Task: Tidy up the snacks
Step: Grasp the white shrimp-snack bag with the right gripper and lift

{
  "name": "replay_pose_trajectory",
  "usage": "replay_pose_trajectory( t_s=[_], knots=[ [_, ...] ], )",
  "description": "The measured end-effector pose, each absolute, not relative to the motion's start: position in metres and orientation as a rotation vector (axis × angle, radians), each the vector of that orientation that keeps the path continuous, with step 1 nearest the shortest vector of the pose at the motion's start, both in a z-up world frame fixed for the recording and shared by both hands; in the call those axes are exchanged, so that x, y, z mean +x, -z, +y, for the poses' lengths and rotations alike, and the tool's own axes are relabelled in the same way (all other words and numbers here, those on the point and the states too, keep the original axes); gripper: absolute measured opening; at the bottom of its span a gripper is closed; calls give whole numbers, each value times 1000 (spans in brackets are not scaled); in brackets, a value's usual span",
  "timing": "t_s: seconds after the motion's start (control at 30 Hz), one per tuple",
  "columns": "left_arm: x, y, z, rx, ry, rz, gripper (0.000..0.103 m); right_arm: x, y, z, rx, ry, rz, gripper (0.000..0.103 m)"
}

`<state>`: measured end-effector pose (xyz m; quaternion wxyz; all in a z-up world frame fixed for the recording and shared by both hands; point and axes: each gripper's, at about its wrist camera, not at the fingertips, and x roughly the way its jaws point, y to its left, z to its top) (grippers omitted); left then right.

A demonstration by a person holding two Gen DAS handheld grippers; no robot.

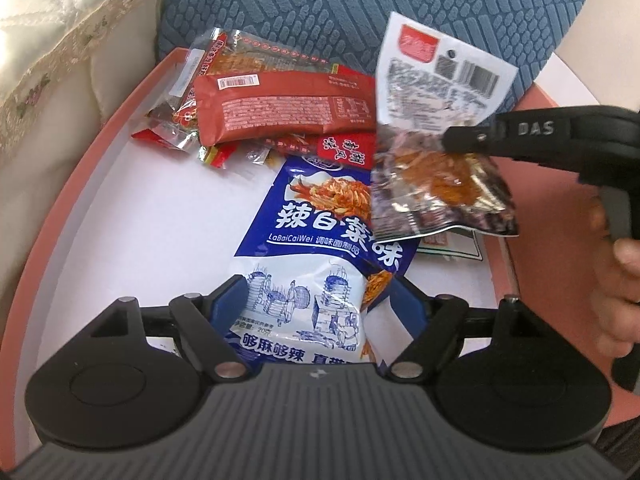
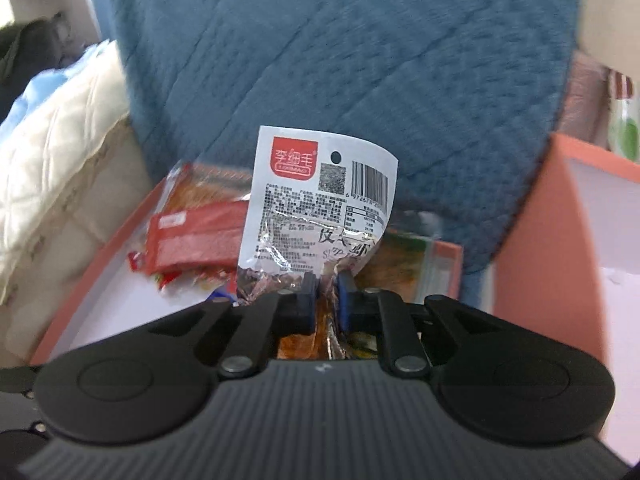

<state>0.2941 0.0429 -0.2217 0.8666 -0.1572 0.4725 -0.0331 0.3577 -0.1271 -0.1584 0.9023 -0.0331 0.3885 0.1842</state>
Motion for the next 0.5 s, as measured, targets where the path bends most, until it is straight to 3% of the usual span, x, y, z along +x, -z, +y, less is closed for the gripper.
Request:
replay_pose_trajectory(
  t_s=[0.5],
  knots=[
    [296, 227, 30, -193, 6, 968, 81, 343, 156, -141, 15, -368, 804, 14]
  ],
)
